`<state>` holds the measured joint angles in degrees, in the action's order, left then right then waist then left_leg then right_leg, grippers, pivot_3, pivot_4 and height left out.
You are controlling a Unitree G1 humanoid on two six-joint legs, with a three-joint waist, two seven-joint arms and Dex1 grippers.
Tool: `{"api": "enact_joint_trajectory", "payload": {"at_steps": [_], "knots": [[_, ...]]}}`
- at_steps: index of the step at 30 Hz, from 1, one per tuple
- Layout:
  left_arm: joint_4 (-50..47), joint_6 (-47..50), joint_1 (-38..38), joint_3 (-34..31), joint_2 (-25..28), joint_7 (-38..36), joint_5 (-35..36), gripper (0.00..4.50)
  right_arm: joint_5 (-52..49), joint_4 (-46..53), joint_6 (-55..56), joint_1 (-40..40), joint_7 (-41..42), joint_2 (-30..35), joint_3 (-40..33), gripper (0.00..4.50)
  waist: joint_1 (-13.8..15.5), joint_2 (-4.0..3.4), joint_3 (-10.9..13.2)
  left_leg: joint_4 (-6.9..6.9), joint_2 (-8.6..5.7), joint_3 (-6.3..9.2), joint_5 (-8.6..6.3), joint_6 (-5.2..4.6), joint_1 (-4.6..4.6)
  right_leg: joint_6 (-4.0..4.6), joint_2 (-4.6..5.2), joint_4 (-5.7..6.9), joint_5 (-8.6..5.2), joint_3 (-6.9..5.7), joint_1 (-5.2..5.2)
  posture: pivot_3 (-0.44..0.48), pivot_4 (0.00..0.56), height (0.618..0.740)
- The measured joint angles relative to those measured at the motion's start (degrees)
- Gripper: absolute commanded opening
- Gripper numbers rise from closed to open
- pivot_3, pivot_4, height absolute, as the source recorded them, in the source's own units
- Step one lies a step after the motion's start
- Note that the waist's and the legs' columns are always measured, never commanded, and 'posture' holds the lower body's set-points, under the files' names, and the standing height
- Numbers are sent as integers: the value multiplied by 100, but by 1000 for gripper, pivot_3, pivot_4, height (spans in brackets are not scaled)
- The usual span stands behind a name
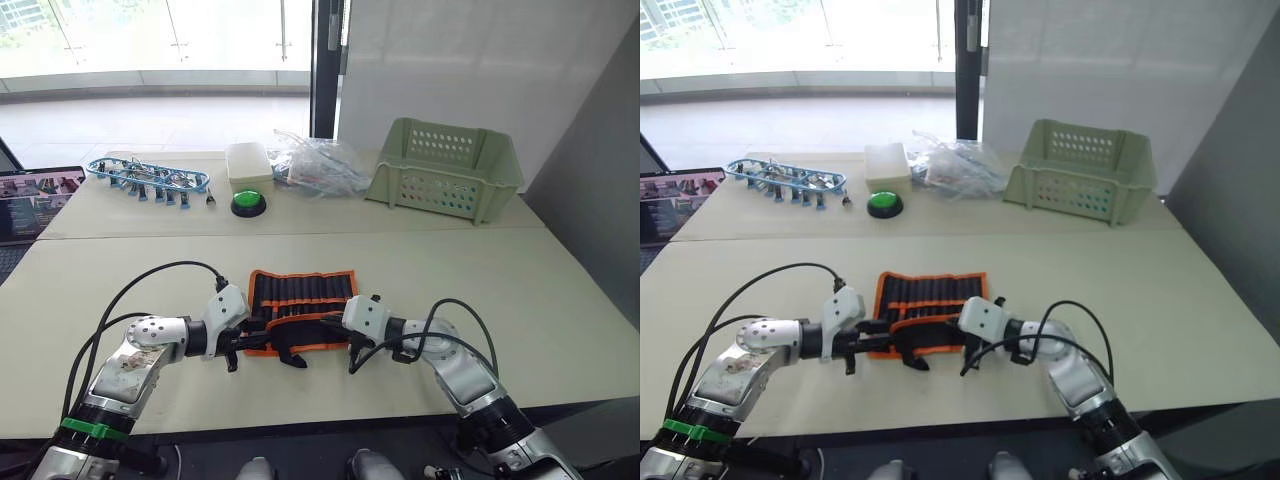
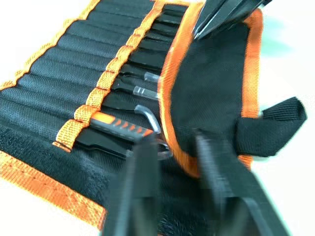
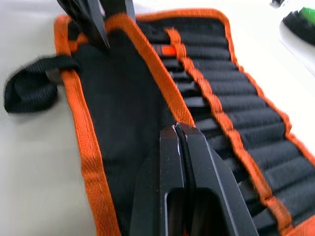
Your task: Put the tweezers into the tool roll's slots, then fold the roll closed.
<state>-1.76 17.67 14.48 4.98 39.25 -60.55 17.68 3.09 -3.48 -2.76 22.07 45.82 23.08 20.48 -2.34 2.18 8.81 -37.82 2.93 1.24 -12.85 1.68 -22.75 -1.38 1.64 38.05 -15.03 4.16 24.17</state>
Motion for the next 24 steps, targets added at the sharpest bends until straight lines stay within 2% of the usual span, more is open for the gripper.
{"api": "enact_joint_trajectory", "payload": {"at_steps": [5, 7, 9, 15, 20, 24], "knots": [[-249, 49, -77, -564, 2, 78, 354, 4119, 9, -12, -48, -19, -25, -104, 0, 0, -10, -1, 0, 0, 2, 1, 0, 0, 1, 0, -1, 1, 0, 0, 0, 0, 150, 725], [-425, 200, -116, -831, -52, 170, 593, 4119, 6, -4, -82, -34, -30, -110, -7, 0, -8, -1, 1, 0, 2, 1, 0, 0, 1, -1, 0, 0, 0, 0, -1, 0, 150, 725], [-631, 270, -181, -927, -156, 222, 789, 3668, 5, -1, -90, -53, -39, -114, -31, 0, -8, -1, 0, 0, 1, -1, 0, 0, 2, -1, 1, -1, 0, 0, -4, 0, 150, 725], [-912, 409, -554, -786, -548, 337, 965, 1669, -1, 35, -190, -104, -90, -154, -74, 0, -2, -1, 0, 0, 0, 0, 0, 0, 6, -1, 1, 1, 0, 0, -7, 0, 150, 725], [-534, -63, -611, -214, -1070, 736, 365, 40, -2, 217, -334, -225, -111, -181, -103, 0, 19, -1, 0, 0, -1, 1, 0, 0, 8, 0, -1, 1, 0, 1, -7, 0, 150, 725], [-121, -413, -471, -131, -1205, 1150, -148, 40, -113, 491, -505, -382, -139, -237, -123, 0, 5, -1, 0, 0, 0, 3, 0, 0, 6, 0, -2, 1, 0, 1, -5, 0, 150, 725]]}}
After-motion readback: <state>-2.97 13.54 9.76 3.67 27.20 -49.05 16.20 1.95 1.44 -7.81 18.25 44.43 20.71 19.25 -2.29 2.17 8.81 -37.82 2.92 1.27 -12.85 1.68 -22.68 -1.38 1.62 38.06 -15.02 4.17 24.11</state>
